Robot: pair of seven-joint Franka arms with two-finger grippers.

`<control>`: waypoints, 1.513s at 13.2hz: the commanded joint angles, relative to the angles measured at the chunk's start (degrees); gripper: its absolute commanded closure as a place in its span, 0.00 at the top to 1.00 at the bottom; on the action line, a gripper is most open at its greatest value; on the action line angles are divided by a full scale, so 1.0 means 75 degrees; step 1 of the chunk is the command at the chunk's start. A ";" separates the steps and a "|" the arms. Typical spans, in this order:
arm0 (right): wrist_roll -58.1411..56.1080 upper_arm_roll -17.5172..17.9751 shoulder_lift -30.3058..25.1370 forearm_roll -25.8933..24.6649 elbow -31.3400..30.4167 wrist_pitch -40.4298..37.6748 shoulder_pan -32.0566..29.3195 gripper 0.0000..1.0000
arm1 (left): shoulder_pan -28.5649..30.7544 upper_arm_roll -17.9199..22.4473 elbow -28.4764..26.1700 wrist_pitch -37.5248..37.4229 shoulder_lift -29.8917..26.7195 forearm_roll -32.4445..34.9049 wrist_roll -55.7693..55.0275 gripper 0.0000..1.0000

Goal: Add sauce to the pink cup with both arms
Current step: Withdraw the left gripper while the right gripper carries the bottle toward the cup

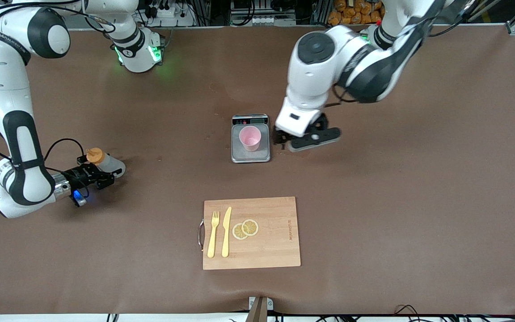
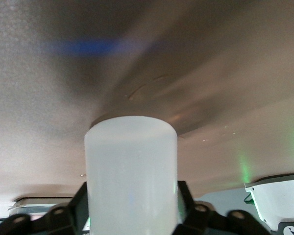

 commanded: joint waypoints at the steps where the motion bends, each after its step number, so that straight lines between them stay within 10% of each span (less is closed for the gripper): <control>1: 0.0174 0.0040 -0.0043 0.0070 0.0101 -0.0113 -0.0002 0.36 | 0.1175 -0.0052 0.0121 -0.0438 -0.0553 -0.0488 0.1236 1.00; 13: 0.2798 0.0040 -0.0348 -0.0012 0.0969 -0.0769 0.1240 0.36 | 0.3218 -0.0017 0.1480 -0.3356 -0.0577 -0.0630 0.4285 1.00; 20: 0.4461 -0.0088 -0.0441 -0.0409 0.0969 -0.0593 0.2622 0.36 | 0.3828 0.0018 0.1505 -0.3440 -0.1057 -0.0992 0.5035 1.00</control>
